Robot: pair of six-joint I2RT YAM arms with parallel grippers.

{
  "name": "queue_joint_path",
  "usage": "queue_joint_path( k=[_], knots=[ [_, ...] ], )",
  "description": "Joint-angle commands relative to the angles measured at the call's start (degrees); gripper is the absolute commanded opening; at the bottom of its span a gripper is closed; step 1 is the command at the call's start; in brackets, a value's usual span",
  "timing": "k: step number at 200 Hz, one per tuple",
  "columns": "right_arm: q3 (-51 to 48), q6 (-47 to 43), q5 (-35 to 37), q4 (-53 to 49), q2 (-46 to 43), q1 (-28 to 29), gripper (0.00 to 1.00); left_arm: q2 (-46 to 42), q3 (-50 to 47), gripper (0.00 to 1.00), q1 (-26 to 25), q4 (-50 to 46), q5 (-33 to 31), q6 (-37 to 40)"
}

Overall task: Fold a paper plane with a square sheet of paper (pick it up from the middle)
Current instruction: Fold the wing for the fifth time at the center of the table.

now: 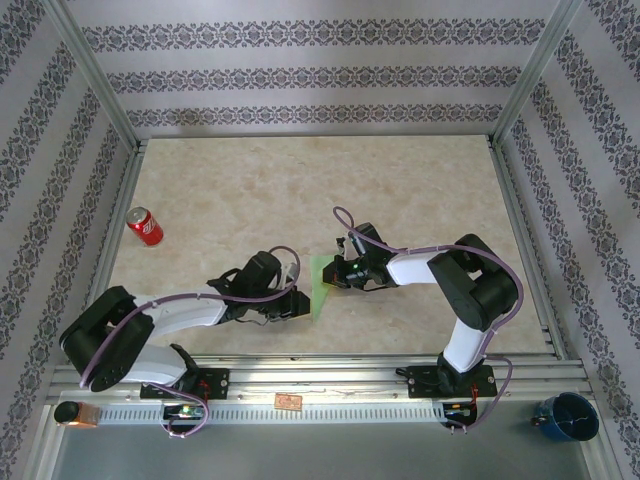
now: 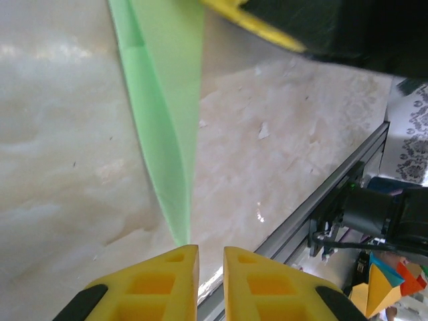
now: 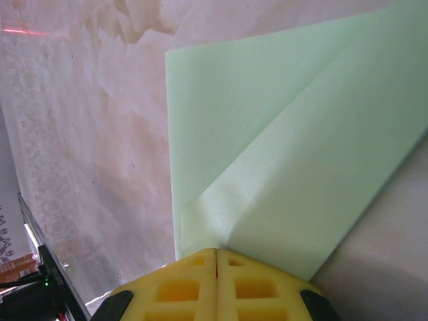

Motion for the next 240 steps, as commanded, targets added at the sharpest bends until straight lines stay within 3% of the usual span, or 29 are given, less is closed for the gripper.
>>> queue_joint_path(
  k=[1,80,170,240],
  knots=[
    [-2.1,-0.24,5.35,-4.93,1.54,0.22,0.0,0.42,4.25,0.16,-0.47,-3.72,-3.46,1.83],
    [-1.75,0.12,5.03,-5.04,1.65,0.23,0.0,15.63,14.24,0.0,-0.47,0.35,-0.84,-0.14],
    [-1.75,0.14,5.04,-5.18,1.71,0.21,0.0,20.58,12.25,0.0,-0.7,3.72,-0.45,-0.69],
    [-2.16,0.25,5.35,-5.11,2.33,0.23,0.0,19.68,5.8,0.0,-2.59,5.01,2.04,-0.55]
  ],
)
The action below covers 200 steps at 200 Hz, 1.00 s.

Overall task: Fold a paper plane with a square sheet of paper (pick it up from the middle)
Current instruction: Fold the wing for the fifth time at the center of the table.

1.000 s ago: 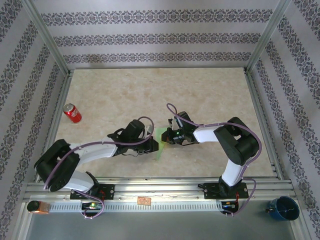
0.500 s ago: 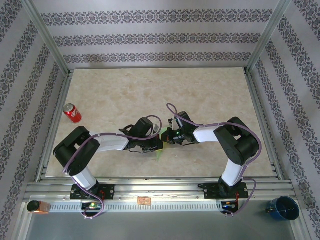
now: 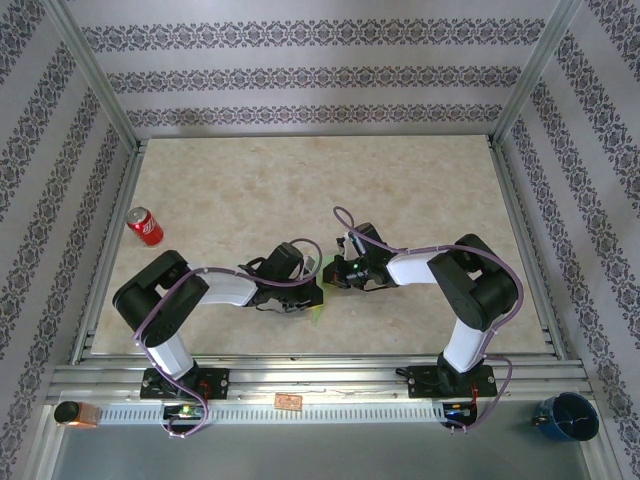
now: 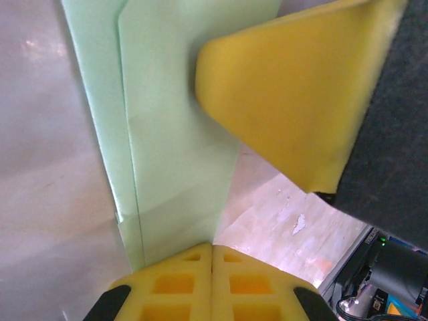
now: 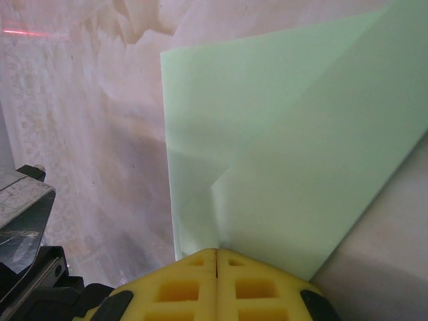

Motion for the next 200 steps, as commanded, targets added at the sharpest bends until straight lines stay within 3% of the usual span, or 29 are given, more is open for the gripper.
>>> queue_joint_path(
  k=[1,111,200],
  knots=[
    [-2.15,0.03,5.35,-5.13,2.33,0.19,0.0,-0.17,-2.97,0.0,-2.39,-1.73,3.1,0.07],
    [-2.17,-0.12,5.53,-5.26,2.77,0.02,0.0,-6.14,-6.31,0.0,-6.72,-11.9,3.01,4.19],
    [-2.17,-0.15,5.27,-5.41,2.5,-0.16,0.0,-13.64,-5.26,0.0,-6.22,-9.99,2.12,3.76]
  ],
)
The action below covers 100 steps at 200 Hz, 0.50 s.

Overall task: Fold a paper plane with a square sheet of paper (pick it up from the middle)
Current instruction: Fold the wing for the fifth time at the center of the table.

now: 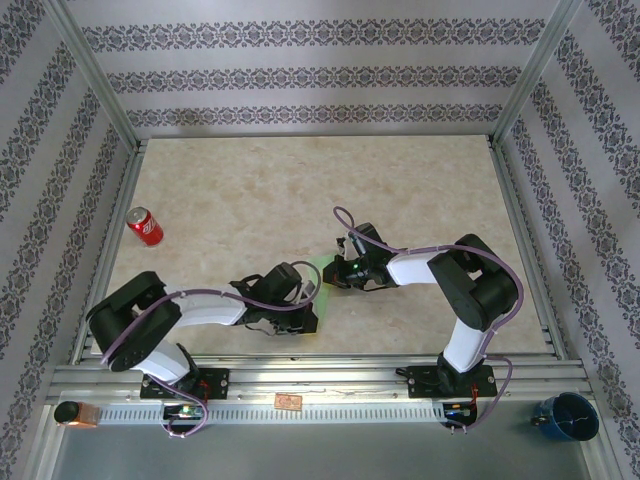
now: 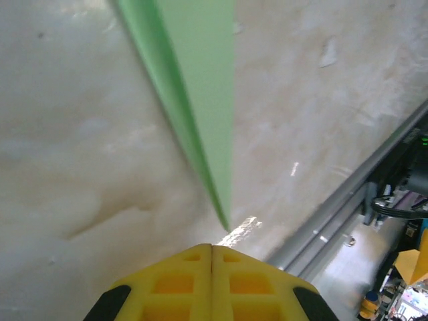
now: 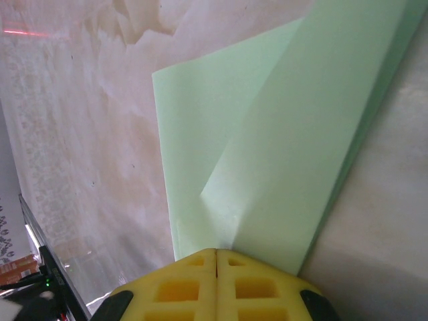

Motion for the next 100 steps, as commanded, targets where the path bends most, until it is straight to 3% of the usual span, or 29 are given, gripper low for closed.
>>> queue_joint_path(
  k=[1,68,100],
  knots=[
    [-2.1,-0.18,5.27,-5.47,2.5,-0.12,0.0,-2.53,0.74,0.0,0.61,-0.66,0.6,0.6],
    [-2.19,0.18,5.26,-5.11,2.61,-0.01,0.0,2.97,1.41,0.0,2.65,14.74,-3.9,-6.88],
    [-2.19,0.1,5.26,-5.2,2.59,-0.01,0.0,8.14,0.29,0.0,2.48,21.18,-1.54,-9.99]
  ],
)
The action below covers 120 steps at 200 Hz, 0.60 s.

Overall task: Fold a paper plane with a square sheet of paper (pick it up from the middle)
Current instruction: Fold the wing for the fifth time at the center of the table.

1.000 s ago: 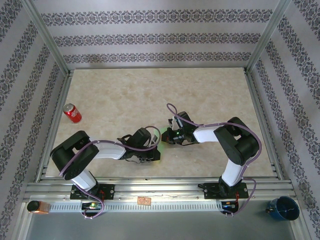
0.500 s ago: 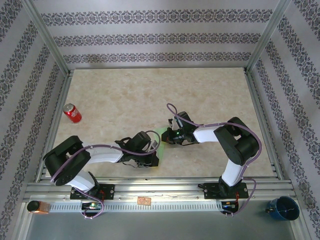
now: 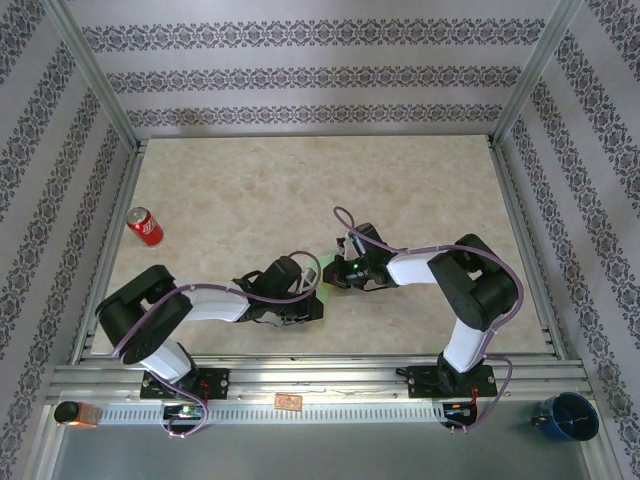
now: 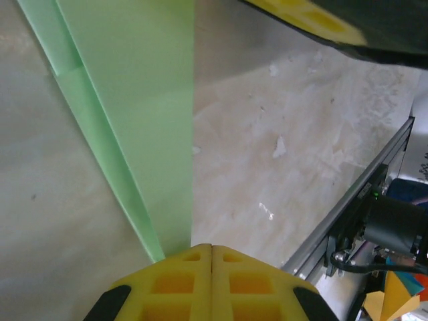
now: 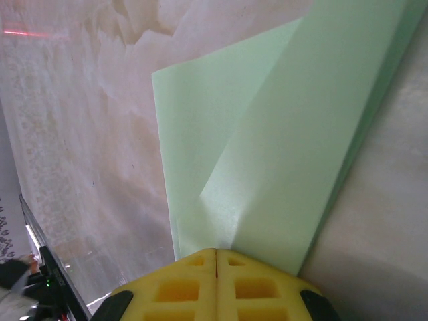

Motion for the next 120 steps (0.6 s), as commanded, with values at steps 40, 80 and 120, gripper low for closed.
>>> queue_joint_path(
  k=[40,80,120],
  knots=[
    [-2.19,0.08,5.5,-5.31,3.03,-0.08,0.0,5.46,-4.58,0.0,-1.13,9.49,1.94,-5.77],
    [-2.19,0.08,5.53,-5.22,3.21,-0.16,0.0,2.47,-4.74,0.0,-2.54,-1.47,1.26,-1.28],
    [-2.32,-0.01,5.53,-5.39,3.01,-0.32,0.0,-0.43,-3.38,0.0,-4.29,-11.29,-0.6,2.85]
  ],
)
